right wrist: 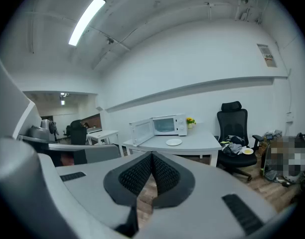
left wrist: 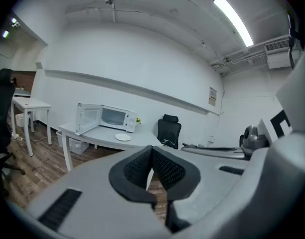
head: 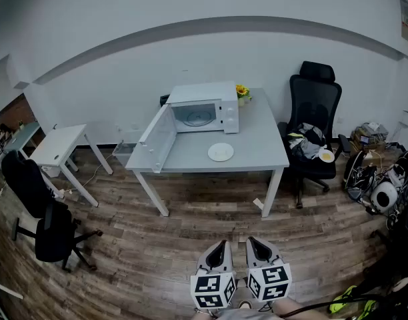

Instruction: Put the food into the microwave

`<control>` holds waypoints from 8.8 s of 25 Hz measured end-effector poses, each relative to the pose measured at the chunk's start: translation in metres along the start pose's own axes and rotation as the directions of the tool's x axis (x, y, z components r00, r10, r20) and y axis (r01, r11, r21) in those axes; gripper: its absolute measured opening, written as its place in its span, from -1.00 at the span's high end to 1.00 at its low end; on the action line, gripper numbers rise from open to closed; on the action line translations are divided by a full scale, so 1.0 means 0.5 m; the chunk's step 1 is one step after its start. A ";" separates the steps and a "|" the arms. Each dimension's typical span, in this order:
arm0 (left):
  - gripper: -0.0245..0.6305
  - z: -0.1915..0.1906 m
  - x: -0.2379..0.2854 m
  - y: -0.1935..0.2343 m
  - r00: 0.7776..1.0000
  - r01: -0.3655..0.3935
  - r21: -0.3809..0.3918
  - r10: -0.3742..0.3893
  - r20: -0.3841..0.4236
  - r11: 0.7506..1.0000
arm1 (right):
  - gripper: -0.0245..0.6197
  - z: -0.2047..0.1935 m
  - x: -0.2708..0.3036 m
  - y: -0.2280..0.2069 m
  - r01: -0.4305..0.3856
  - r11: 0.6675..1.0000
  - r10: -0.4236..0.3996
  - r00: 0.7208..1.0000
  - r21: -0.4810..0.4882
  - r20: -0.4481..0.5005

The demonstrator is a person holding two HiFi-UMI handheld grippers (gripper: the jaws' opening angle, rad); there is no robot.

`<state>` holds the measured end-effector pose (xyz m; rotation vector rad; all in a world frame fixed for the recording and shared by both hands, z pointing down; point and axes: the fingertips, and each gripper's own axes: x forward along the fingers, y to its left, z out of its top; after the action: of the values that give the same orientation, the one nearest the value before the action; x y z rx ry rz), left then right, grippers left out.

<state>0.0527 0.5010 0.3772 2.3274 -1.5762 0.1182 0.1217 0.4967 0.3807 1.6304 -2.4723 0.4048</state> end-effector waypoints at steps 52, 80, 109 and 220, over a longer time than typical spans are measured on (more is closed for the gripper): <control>0.92 0.032 0.124 0.167 0.999 0.005 -0.006 -0.005 -0.032 1.000 | 0.87 0.012 0.171 -0.020 0.100 0.994 -0.100 0.995 0.041 0.006; 0.92 0.143 0.423 0.226 0.997 -0.061 -0.021 0.060 -0.038 0.998 | 0.87 0.138 0.440 -0.185 0.041 0.999 -0.041 0.999 0.024 -0.014; 0.92 0.171 0.602 0.248 0.991 -0.123 -0.038 0.121 -0.059 0.992 | 0.87 0.182 0.588 -0.310 -0.011 0.999 0.012 1.000 0.034 -0.028; 0.91 0.285 1.140 0.599 0.972 0.015 0.002 -0.014 -0.234 1.000 | 0.86 0.277 1.213 -0.403 0.120 0.985 -0.102 0.984 0.121 -0.145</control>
<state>-0.0178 -0.1508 0.4503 2.2331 -1.4438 0.3779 0.0689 -0.1522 0.4422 1.7157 -2.2856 0.6517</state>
